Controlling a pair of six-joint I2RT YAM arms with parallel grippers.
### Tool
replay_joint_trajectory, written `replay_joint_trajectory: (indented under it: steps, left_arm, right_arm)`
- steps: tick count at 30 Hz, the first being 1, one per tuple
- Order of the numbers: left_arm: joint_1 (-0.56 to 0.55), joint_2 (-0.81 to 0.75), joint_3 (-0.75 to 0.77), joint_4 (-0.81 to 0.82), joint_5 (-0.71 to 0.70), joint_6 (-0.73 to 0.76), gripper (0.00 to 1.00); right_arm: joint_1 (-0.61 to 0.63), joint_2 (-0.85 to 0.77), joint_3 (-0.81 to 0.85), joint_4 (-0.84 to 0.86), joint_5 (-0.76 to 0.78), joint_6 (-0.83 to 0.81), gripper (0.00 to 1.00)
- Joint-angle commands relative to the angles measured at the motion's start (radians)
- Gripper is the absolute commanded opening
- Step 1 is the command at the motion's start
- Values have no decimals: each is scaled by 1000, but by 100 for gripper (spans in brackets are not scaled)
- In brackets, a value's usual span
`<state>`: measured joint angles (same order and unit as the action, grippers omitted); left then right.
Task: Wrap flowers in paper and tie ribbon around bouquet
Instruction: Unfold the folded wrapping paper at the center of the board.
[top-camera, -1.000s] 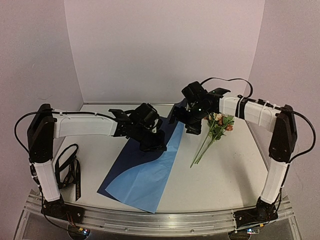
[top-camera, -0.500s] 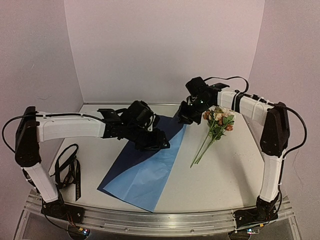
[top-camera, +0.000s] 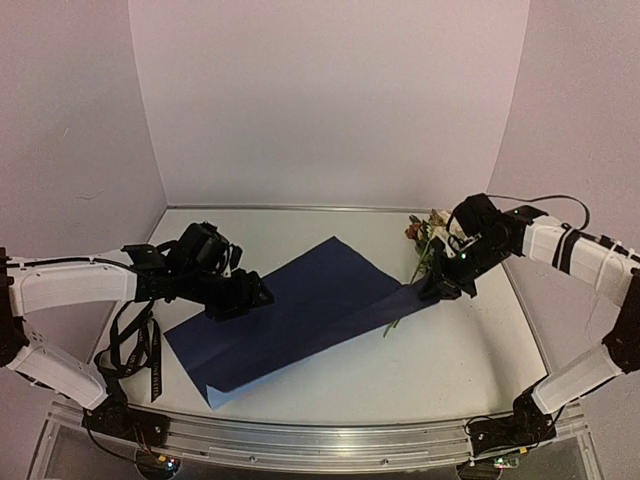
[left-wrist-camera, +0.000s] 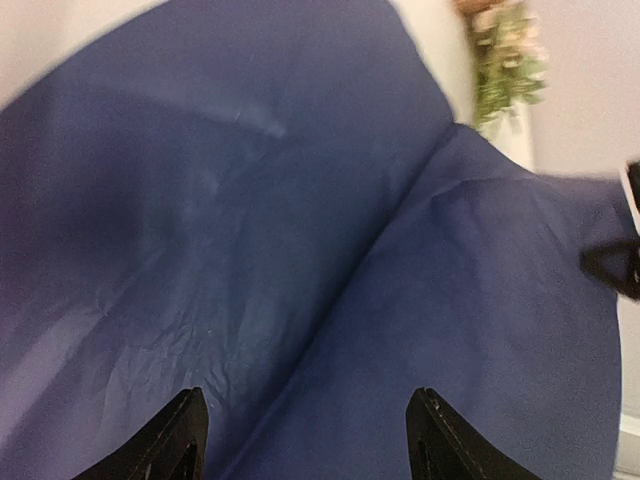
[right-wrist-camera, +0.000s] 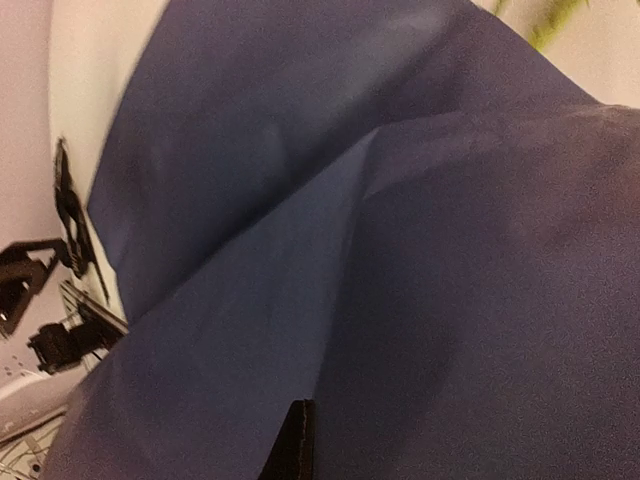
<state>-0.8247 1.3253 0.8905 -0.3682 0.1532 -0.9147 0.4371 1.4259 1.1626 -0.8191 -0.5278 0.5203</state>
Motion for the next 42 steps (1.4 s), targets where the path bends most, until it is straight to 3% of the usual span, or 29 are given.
replay_joint_trajectory:
  steps: [1, 7, 12, 15, 19, 22, 28, 31, 34, 37, 42]
  left_arm:
    - [7, -120, -86, -8, -4, -79, 71]
    - [12, -238, -173, -116, -104, -189, 75]
    - [13, -342, -212, -224, -151, -292, 81]
    - [13, -397, -238, -338, -187, -362, 85]
    - [13, -498, -333, -430, -170, -458, 92]
    - [7, -547, -412, -407, -99, -504, 94]
    - [-63, -504, -414, -397, -112, -554, 96]
    - [-64, -424, -328, -358, -172, -442, 97]
    - [-44, -281, -178, -309, -201, -209, 98]
    - [-19, -169, -17, -248, -184, 29, 94]
    - [1, -49, 203, -1, -12, 498, 93]
  right_arm:
    - [4, -149, -233, -20, 63, -16, 0]
    - [34, -343, -499, 86, 210, 131, 0]
    - [173, -420, -614, 152, 410, 227, 0]
    - [272, -408, -634, 186, 546, 275, 0]
    - [311, -390, -646, 194, 647, 310, 0]
    - [312, -384, -630, 166, 676, 317, 0]
    - [319, -344, -556, 151, 632, 282, 0]
    - [327, -306, -474, 126, 546, 211, 0]
    - [370, -292, -401, 113, 412, 103, 0]
    - [434, -309, -295, -6, 431, -67, 0]
    - [460, -386, -177, -63, 401, -306, 0]
